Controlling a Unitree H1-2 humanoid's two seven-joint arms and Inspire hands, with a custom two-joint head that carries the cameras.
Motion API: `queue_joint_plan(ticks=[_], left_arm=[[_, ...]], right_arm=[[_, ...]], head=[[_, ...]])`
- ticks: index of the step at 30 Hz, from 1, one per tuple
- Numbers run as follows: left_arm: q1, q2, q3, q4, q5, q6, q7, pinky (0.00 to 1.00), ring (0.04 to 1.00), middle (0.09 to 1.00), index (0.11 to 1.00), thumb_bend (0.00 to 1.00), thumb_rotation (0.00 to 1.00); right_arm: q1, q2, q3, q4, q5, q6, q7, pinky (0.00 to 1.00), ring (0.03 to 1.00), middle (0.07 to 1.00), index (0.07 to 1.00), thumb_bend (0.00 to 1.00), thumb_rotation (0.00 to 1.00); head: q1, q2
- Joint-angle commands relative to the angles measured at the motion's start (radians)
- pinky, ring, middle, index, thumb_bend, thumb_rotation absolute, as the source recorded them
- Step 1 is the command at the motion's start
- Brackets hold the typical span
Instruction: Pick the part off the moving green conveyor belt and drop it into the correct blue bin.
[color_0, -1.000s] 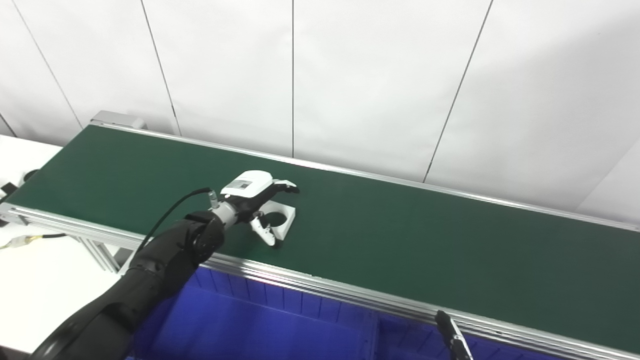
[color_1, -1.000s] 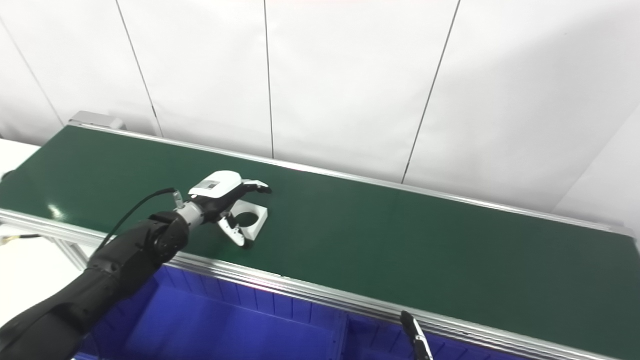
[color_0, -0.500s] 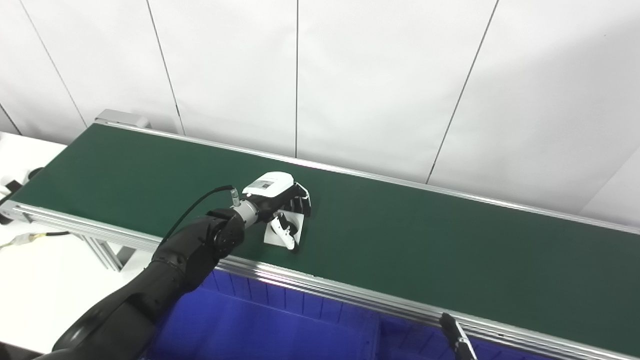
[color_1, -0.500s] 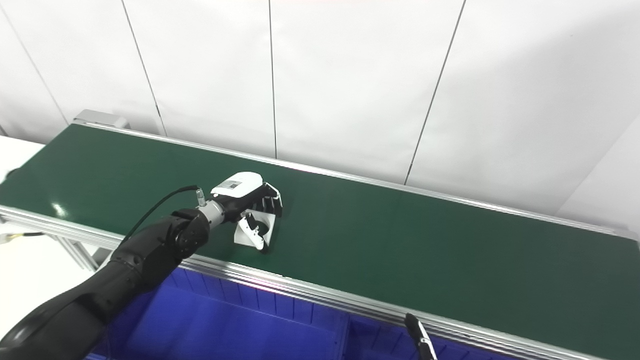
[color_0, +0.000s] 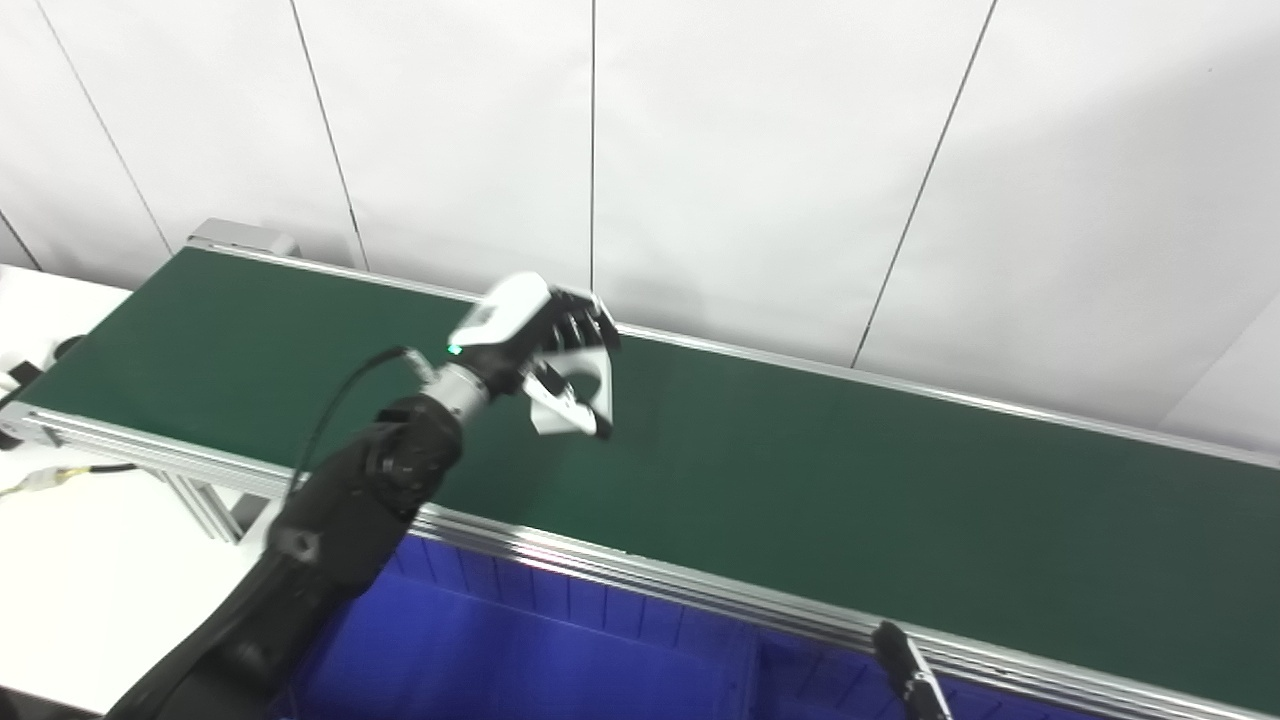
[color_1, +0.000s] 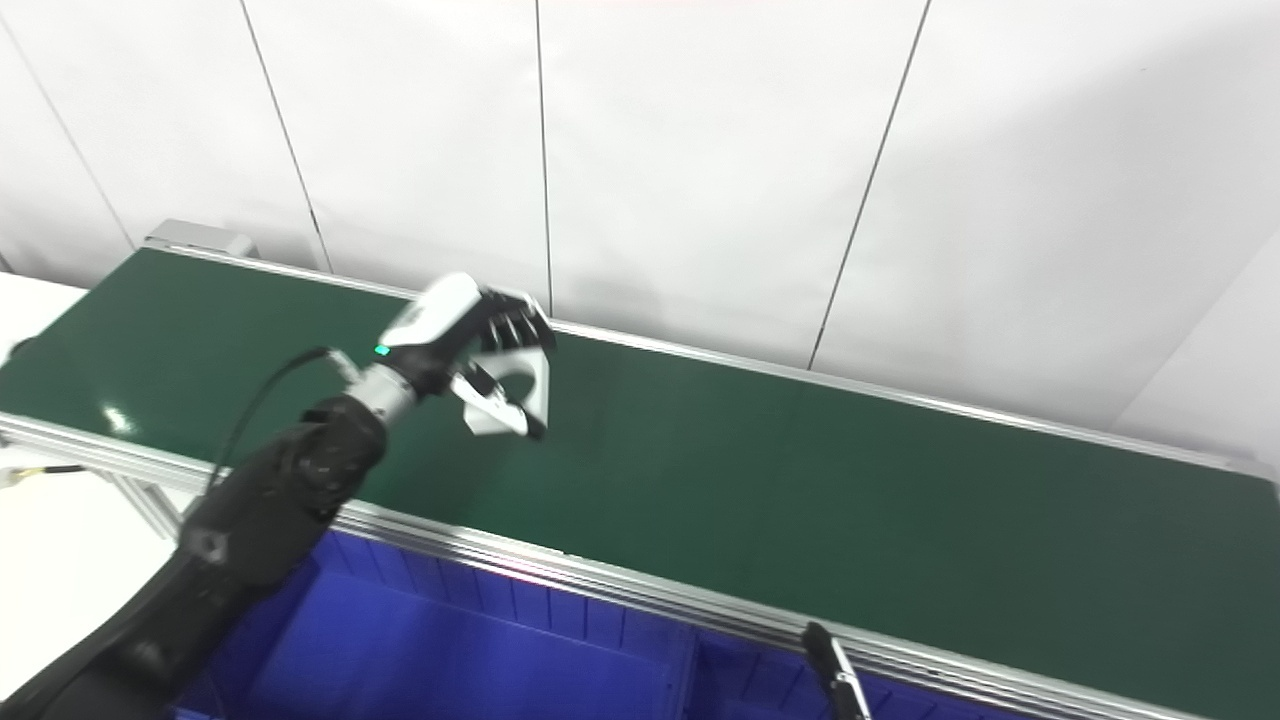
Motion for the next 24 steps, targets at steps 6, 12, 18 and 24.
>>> queue_joint_plan(ticks=[6, 12, 18, 24], left_arm=[[0.063, -0.035, 0.046, -0.170, -0.143, -0.105, 0.002, 0.38, 0.407, 0.486, 0.543, 0.49, 0.00], [0.205, -0.069, 0.044, -0.291, -0.224, -0.097, -0.046, 0.38, 0.410, 0.481, 0.543, 0.49, 0.00], [0.326, -0.117, 0.018, -0.280, -0.239, -0.146, -0.058, 0.36, 0.399, 0.488, 0.540, 0.49, 0.00], [0.433, -0.141, -0.025, -0.218, -0.184, -0.215, -0.048, 0.37, 0.408, 0.495, 0.530, 0.50, 0.00]], right_arm=[[0.016, 0.004, 0.016, -0.062, -0.029, -0.053, -0.030, 0.91, 0.917, 0.903, 0.909, 0.86, 0.77], [0.032, 0.009, 0.024, -0.101, -0.057, -0.053, -0.042, 0.88, 0.903, 0.899, 0.900, 0.87, 0.75], [0.042, 0.034, 0.012, -0.130, -0.081, -0.052, -0.033, 0.90, 0.907, 0.904, 0.902, 0.87, 0.74], [0.043, 0.066, -0.012, -0.144, -0.094, -0.052, -0.010, 0.90, 0.900, 0.899, 0.900, 0.91, 0.75]], head=[[-0.060, 0.050], [-0.152, 0.107], [-0.225, 0.180], [-0.246, 0.214]])
